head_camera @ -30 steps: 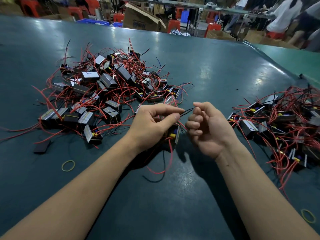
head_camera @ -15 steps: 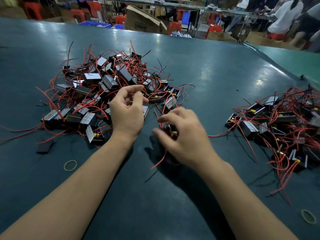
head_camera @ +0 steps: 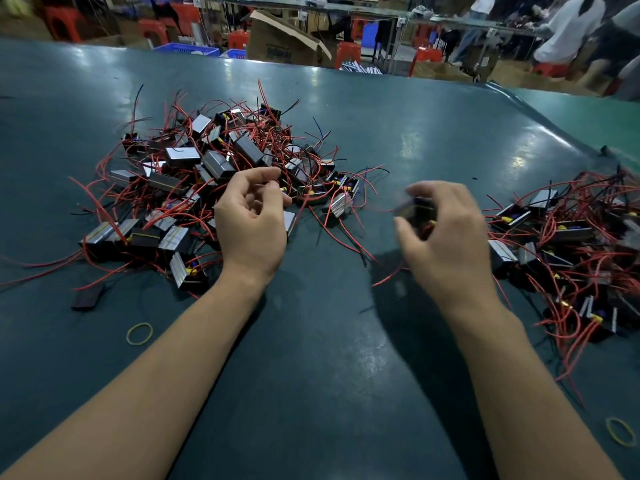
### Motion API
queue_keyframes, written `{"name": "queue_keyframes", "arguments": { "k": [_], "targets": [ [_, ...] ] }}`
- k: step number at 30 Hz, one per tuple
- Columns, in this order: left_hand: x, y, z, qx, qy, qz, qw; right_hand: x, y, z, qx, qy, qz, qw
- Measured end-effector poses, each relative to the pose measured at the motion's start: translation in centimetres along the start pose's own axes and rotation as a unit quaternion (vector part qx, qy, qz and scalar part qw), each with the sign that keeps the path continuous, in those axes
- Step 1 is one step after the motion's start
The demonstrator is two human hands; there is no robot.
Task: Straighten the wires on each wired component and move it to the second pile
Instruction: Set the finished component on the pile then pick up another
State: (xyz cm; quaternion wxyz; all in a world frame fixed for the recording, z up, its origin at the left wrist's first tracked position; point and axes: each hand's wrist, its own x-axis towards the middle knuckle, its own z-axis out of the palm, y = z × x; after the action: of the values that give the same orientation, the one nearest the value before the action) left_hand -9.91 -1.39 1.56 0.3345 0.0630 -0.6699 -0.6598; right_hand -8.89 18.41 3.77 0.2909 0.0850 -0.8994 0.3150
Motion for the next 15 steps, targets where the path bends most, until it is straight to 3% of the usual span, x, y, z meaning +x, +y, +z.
{"name": "queue_keyframes", "arguments": {
  "k": [2,4,6,8,10,11,13,15],
  "targets": [
    [-0.1,0.0,0.1,0.016,-0.008,0.007,1.000,0.4,2.0,-0.7,-0.117,-0.026,0.113,0.986],
    [-0.1,-0.2,0.2,0.054,-0.030,0.023,0.998,0.5,2.8,-0.9,-0.166,-0.025,0.162,0.973],
    [-0.4,-0.4,0.2,0.117,-0.072,0.045,0.990,0.3,2.3,-0.8,-0.140,0.045,0.116,0.982],
    [-0.8,-0.6,0.2,0.201,-0.113,0.082,0.970,0.1,0.9,-0.2,-0.063,0.085,0.010,0.994],
    [-1.1,-0.7,0.1,0.277,-0.128,0.131,0.943,-0.4,-0.3,1.1,0.056,0.034,-0.056,0.996],
    [-1.0,-0.7,0.0,0.307,-0.123,0.151,0.931,-0.6,-0.5,1.8,0.104,-0.014,-0.045,0.993],
    [-0.7,-0.8,-0.3,0.368,-0.112,0.163,0.908,-0.6,-0.1,3.2,0.148,-0.109,0.054,0.981],
    [-0.5,-1.0,-0.6,0.430,-0.105,0.146,0.885,0.2,1.2,4.1,0.185,-0.104,0.187,0.959]
  ]
}}
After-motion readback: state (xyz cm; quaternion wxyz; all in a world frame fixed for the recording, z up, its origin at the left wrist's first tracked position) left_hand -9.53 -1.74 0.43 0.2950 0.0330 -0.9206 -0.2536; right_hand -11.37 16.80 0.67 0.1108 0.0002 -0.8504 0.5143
